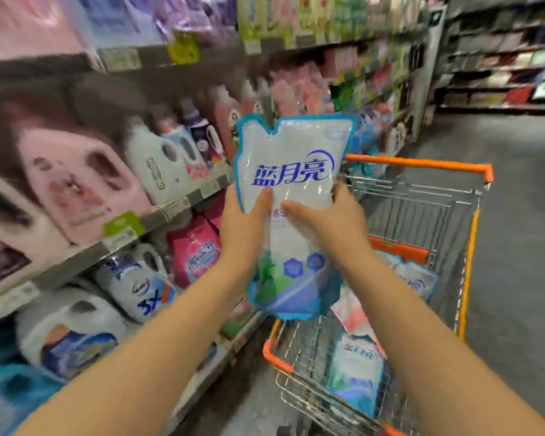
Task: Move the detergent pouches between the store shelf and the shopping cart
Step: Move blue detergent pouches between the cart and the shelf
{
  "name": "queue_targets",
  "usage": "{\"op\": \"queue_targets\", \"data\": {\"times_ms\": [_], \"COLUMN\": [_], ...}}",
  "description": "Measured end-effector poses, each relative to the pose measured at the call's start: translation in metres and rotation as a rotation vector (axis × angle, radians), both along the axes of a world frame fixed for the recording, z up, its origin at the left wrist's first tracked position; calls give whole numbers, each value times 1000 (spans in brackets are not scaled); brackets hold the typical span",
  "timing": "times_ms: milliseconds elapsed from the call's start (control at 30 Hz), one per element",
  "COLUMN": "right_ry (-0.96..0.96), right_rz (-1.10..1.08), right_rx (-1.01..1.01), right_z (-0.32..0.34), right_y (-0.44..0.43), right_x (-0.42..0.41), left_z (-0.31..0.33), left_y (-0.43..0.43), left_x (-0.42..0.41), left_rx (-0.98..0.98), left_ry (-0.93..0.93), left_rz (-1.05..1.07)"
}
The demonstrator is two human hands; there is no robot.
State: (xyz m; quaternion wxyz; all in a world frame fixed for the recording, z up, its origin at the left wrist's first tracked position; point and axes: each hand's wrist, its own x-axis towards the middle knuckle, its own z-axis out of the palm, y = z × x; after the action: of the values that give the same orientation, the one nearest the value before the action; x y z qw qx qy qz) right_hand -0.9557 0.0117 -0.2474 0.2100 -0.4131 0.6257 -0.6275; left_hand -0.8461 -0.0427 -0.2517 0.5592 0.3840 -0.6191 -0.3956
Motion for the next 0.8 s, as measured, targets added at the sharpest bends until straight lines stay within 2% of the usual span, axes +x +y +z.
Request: {"op": "queue_targets", "data": {"times_ms": [233, 467, 667, 800], "right_ry": [-47, -80, -45, -4], "right_rz": [178, 374, 558, 682], "right_rx": [-220, -403, -499, -570], "right_z": [72, 136, 201, 245], "right_y": [-26, -62, -112, -151], "right_x": [154, 342, 459, 523], "left_z": [81, 156, 214, 250], "left_y": [-1, -4, -24, -49], "left_x": [170, 362, 478, 534], "left_rx": [-221, -376, -444, -520], "left_ry": [22, -11, -22, 9], "left_rz": [75, 321, 563, 630]}}
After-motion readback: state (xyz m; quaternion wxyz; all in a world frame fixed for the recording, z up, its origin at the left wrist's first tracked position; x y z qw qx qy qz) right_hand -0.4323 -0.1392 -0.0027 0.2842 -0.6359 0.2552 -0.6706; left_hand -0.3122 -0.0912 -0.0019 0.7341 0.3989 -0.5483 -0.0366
